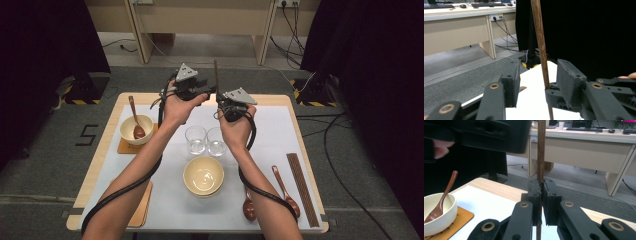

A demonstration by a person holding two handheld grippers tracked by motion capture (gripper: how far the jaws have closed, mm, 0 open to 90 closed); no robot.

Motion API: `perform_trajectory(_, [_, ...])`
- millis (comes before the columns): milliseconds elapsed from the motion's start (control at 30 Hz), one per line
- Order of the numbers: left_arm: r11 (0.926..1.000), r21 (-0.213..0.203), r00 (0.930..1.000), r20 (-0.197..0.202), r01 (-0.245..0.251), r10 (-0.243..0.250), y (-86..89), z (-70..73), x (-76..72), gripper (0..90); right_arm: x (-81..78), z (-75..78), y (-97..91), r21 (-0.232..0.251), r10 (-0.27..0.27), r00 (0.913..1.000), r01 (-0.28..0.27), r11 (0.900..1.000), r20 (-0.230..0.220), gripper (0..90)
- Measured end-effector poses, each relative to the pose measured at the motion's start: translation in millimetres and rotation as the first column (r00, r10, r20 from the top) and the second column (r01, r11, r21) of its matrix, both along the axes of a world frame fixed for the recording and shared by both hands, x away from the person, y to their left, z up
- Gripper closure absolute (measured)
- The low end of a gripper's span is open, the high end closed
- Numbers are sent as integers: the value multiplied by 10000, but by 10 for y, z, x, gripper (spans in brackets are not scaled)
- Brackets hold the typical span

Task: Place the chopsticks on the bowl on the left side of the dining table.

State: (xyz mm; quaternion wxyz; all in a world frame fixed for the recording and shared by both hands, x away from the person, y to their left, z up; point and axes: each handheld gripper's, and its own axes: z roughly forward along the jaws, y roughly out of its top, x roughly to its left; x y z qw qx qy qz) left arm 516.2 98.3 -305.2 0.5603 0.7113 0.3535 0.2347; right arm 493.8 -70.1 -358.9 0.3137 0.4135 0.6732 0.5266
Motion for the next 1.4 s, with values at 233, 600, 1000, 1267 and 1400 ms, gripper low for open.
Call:
perform_trajectory(233, [9998,-153,9999,-41,140,-141,-108,0,46,602,-16,2,14,-84,39,10000,-39,10000,58,856])
perform_trajectory(600, [9991,-385,9998,96,164,-161,-111,-32,76,812,-23,-12,36,-124,71,9999,-69,9999,112,856])
perform_trajectory(1000, [9985,-506,9982,560,-192,221,23,11,-5,838,-98,-9,-68,-548,325,9992,-338,9979,-244,675])
perform_trajectory(1267, [9985,-485,9961,833,-235,275,87,115,-87,840,-122,0,-182,-626,254,9987,-281,9976,-432,652])
perform_trajectory(1400, [9982,-506,9955,880,-313,357,141,134,-112,839,-140,-13,-256,-550,150,9975,-188,9983,-684,650])
